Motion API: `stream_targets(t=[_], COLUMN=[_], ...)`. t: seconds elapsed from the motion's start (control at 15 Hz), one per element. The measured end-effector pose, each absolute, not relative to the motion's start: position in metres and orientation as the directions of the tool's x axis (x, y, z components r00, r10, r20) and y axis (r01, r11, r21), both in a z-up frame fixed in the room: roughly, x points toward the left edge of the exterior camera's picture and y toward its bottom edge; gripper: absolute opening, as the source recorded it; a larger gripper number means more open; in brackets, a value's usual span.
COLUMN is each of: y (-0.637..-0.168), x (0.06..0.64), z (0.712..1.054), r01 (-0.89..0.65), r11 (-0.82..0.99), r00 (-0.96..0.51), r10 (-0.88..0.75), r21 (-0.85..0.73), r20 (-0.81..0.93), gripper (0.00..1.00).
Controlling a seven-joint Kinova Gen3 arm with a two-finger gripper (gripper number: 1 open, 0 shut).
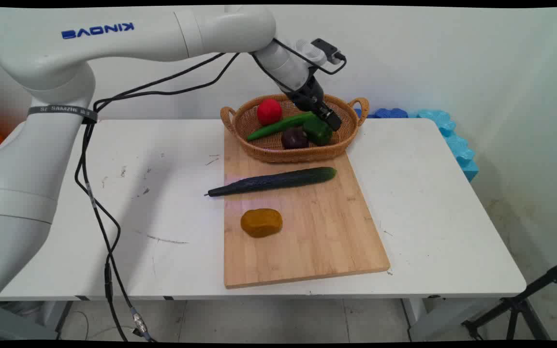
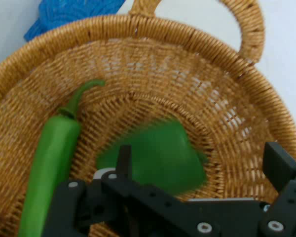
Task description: Pick up the cucumber from the cutting board
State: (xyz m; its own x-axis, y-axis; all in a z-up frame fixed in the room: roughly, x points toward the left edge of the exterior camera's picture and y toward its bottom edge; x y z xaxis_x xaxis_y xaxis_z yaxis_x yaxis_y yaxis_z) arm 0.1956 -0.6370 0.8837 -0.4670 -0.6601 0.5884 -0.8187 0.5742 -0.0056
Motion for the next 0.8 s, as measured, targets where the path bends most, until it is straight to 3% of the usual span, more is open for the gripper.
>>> stream_targets(t=[0.27,0.8], y=[-0.633,-0.587], x=[0.191,0.211], z=[0.899,0.963], r01=[-0.804,-0.728], r11=[0.594,0.685], r00=[-0.472,-0.542], r10=[-0.642,-0.591], r21=[0.003,0.018], r20=[0.605,0.597], gripper=[1.0,1.0])
